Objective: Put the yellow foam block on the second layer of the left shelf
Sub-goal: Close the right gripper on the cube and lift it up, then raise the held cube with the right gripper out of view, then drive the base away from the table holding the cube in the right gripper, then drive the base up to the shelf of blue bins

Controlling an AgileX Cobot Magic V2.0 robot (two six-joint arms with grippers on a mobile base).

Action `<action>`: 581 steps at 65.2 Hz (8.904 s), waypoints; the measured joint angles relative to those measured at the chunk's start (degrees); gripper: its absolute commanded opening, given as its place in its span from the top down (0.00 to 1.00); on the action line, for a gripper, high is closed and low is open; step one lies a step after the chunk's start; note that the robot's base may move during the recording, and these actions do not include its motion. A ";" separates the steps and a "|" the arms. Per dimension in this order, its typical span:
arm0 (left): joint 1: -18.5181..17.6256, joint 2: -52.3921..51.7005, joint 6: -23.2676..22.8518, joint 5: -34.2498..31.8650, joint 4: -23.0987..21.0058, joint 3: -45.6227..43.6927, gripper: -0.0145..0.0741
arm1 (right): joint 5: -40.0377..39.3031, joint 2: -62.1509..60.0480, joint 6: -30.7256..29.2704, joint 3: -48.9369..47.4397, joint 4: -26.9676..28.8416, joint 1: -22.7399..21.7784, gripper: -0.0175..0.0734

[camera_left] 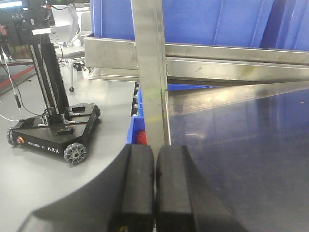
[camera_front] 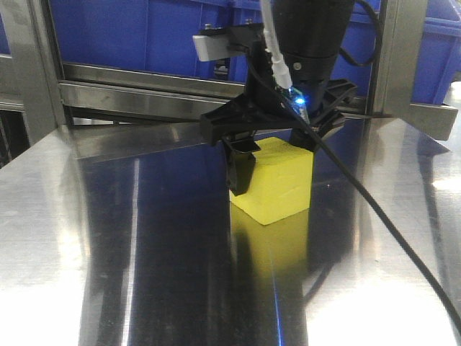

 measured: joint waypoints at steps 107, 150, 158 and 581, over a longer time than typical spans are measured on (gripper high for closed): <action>0.00 0.00 0.00 0.00 0.00 0.00 0.68 | -32.44 -80.48 -0.09 48.07 -10.63 -3.16 0.47; 0.00 0.00 0.00 0.00 0.00 0.00 0.68 | -32.44 -80.48 -0.09 48.07 -10.63 -3.16 0.47; 0.00 0.00 0.00 0.00 0.00 0.00 0.68 | -32.44 -80.48 -0.09 48.07 -10.71 -3.16 0.47; 0.00 0.00 0.00 0.00 0.00 0.00 0.68 | -31.35 -80.48 -0.09 48.10 -10.71 -3.16 0.47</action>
